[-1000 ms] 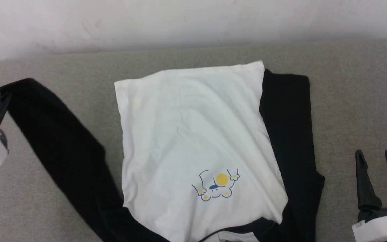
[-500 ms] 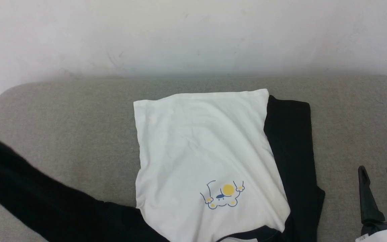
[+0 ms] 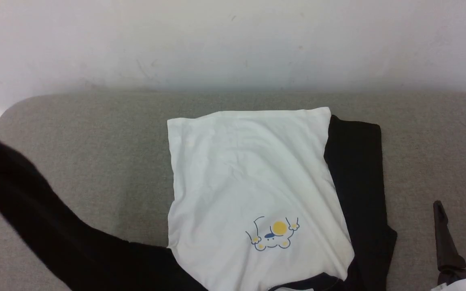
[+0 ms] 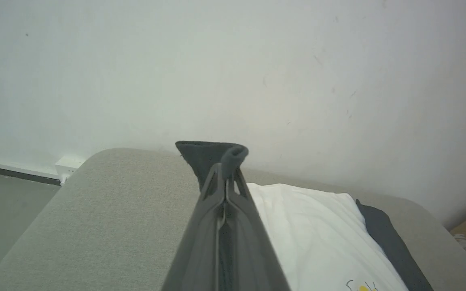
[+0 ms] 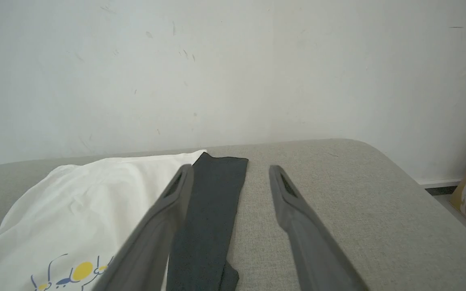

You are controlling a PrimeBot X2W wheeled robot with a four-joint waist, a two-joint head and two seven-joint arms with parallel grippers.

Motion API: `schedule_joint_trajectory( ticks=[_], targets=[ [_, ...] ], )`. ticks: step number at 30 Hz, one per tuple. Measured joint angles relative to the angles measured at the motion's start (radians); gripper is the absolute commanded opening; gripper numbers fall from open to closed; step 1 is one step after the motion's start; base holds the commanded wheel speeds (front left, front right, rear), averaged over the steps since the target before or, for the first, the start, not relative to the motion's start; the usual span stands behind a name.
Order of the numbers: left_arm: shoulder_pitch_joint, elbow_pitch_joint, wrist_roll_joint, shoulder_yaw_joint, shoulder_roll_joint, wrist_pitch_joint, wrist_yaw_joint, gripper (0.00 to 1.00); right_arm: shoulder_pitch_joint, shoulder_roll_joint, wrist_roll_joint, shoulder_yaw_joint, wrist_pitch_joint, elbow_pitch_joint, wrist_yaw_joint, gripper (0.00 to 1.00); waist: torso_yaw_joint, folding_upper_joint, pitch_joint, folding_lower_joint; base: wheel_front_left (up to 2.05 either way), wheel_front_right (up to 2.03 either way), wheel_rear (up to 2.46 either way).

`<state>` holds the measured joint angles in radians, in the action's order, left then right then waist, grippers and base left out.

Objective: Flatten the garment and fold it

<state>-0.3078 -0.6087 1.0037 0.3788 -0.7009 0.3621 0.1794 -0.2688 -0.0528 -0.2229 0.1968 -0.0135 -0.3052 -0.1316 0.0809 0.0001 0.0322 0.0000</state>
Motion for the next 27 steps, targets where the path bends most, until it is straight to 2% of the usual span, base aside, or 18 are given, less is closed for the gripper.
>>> schedule_joint_trajectory(
  ticks=[5, 7, 10, 15, 18, 23, 27],
  targets=[
    [0.121, -0.1, -0.022, -0.185, 0.018, 0.015, 0.046, 0.0, 0.002, 0.0, 0.0, 0.039, -0.004, -0.011, 0.0, 1.0, 0.007, -0.0001, 0.015, 0.0001, 0.0, 0.0, 0.0],
    [0.194, -0.119, -0.055, -0.298, 0.027, 0.031, 0.06, 0.0, 0.004, 0.0, 0.0, 0.054, -0.006, -0.018, 0.0, 1.0, 0.011, 0.0, 0.02, 0.0001, 0.0, 0.0, 0.0],
    [0.329, -0.122, -0.118, -0.494, 0.077, 0.064, 0.069, 0.0, 0.018, 0.0, 0.001, 0.082, -0.012, -0.028, 0.0, 1.0, 0.014, 0.0, 0.027, 0.0001, 0.0, 0.0, 0.0],
    [0.559, -0.028, -0.249, -0.825, 0.239, 0.123, 0.067, 0.0, 0.029, 0.0, 0.0, 0.124, -0.022, -0.043, 0.0, 1.0, 0.015, 0.0, 0.035, 0.0001, 0.0, 0.0, 0.0],
    [0.654, 0.084, -0.342, -0.976, 0.333, 0.134, 0.049, 0.0, 0.043, 0.0, 0.0, 0.132, -0.028, -0.05, 0.0, 1.0, 0.007, 0.0, 0.044, 0.0002, 0.0, 0.0, 0.0],
    [0.694, 0.276, -0.397, -1.14, 0.484, 0.121, 0.026, 0.0, 0.054, 0.0, -0.008, 0.135, -0.029, -0.048, 0.0, 1.0, -0.019, 0.0, 0.062, 0.0001, 0.0, 0.0, 0.0],
    [0.701, 0.408, -0.419, -1.239, 0.573, 0.096, 0.011, 0.0, 0.058, 0.0, -0.015, 0.148, -0.021, -0.038, 0.0, 1.0, -0.044, 0.0, 0.078, 0.0002, 0.0, 0.0, 0.0]
  ],
)
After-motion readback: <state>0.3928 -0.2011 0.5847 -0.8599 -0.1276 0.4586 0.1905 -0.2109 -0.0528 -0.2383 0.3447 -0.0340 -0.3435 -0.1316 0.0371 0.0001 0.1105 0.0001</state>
